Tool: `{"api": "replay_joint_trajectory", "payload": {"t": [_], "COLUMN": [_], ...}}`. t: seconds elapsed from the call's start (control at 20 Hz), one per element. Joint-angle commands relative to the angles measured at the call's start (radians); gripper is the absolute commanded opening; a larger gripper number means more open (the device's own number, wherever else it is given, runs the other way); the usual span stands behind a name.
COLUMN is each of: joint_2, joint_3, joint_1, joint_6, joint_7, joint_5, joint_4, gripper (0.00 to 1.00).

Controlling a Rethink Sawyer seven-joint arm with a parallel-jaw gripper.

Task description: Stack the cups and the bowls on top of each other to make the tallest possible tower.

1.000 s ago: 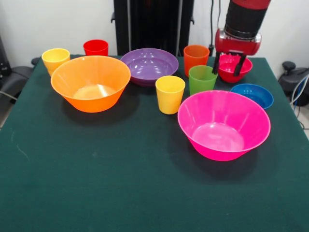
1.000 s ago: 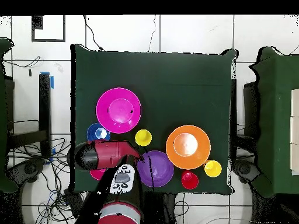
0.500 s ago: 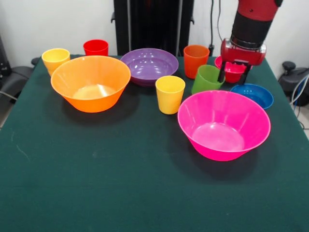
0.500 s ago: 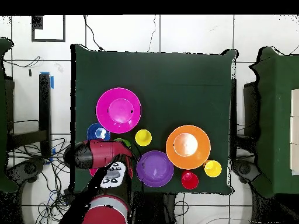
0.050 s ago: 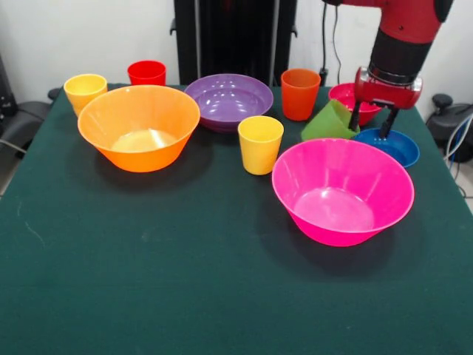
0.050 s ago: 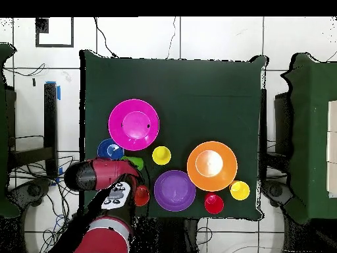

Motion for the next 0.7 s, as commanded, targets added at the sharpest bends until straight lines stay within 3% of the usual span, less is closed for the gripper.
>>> {"api": "replay_joint_trajectory", "payload": {"t": [0.05,0.2,0.45,0.7], "joint_2": [-0.001,-0.022,-0.164,-0.191], "joint_3": [0.069,0.075,0.109,0.113], "joint_1": [-0.015,-0.031,-0.118,-0.133], "joint_6": [-0.016,0.057,0.217,0.294], "joint_7": [0.15,0.108,-0.017,-0.058], "joint_5": [0.029,0.004,-0.052,-0.092], "joint_4": [-0.043,-0.046,0.015,0.004], "gripper": [1.0,1.0,1.0,1.0]}}
